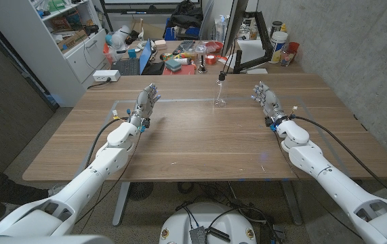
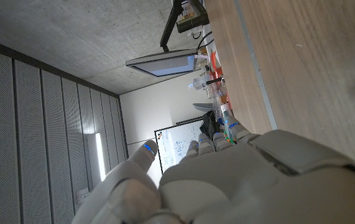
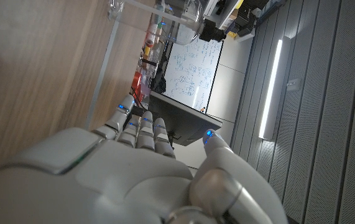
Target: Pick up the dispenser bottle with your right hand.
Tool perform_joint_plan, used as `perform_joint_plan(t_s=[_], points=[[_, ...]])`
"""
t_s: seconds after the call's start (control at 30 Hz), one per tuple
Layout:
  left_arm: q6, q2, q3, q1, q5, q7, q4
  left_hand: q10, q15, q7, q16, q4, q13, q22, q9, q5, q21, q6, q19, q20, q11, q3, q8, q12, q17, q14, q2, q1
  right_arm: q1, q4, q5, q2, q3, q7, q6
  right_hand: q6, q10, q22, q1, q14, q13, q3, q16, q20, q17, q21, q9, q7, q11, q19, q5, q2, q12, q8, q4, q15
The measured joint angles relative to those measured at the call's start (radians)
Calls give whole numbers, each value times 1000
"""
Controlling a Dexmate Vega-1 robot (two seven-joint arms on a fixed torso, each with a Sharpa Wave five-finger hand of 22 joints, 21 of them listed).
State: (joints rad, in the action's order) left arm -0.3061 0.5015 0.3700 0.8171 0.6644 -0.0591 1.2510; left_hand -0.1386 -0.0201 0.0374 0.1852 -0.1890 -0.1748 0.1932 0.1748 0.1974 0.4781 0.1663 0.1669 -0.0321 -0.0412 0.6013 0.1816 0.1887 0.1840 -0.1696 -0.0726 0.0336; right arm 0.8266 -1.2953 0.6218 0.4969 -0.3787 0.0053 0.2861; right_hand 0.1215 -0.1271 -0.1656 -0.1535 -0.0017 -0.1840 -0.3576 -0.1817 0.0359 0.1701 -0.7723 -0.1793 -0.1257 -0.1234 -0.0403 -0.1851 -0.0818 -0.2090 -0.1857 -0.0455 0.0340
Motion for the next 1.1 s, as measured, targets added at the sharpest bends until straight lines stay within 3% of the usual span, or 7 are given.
perform_joint_plan(t_s=[0.43, 0.7, 1.1], points=[[-6, -9, 0, -13, 2, -8, -26, 0, 0, 0, 0, 0, 0, 0, 0, 0, 0, 0, 0, 0, 0, 0, 0, 4, 0, 0, 0, 0, -5, -10, -36, 5, -10, -21, -1, -4, -4, 0, -9, 4, 0, 32, 0, -6, 0, 20, 0, -3, -4, 6, 0, 72, 0, 0, 32, 4], [-8, -12, 1, -17, 2, -9, -35, 0, 0, 0, 0, 0, 0, 0, 0, 0, 0, 0, 0, 0, 0, 0, 0, 4, 0, 0, 0, 0, -7, -17, -67, 11, -14, -45, -11, -20, 5, 0, -24, 5, 0, 46, 0, -6, 0, 33, 0, 2, -4, 6, 0, 98, 0, 0, 46, 6], [-11, -12, 1, -17, 4, -11, -37, 0, 0, 0, 0, 0, 0, 0, 0, 0, 0, 0, 0, 0, 0, 0, 0, 4, 0, 0, 0, 0, -11, -45, -116, 30, -30, -80, -29, -56, 30, 0, -59, -8, -5, 55, 0, -6, 0, 52, 0, 3, -8, 6, -8, 133, 0, 0, 83, 18]])
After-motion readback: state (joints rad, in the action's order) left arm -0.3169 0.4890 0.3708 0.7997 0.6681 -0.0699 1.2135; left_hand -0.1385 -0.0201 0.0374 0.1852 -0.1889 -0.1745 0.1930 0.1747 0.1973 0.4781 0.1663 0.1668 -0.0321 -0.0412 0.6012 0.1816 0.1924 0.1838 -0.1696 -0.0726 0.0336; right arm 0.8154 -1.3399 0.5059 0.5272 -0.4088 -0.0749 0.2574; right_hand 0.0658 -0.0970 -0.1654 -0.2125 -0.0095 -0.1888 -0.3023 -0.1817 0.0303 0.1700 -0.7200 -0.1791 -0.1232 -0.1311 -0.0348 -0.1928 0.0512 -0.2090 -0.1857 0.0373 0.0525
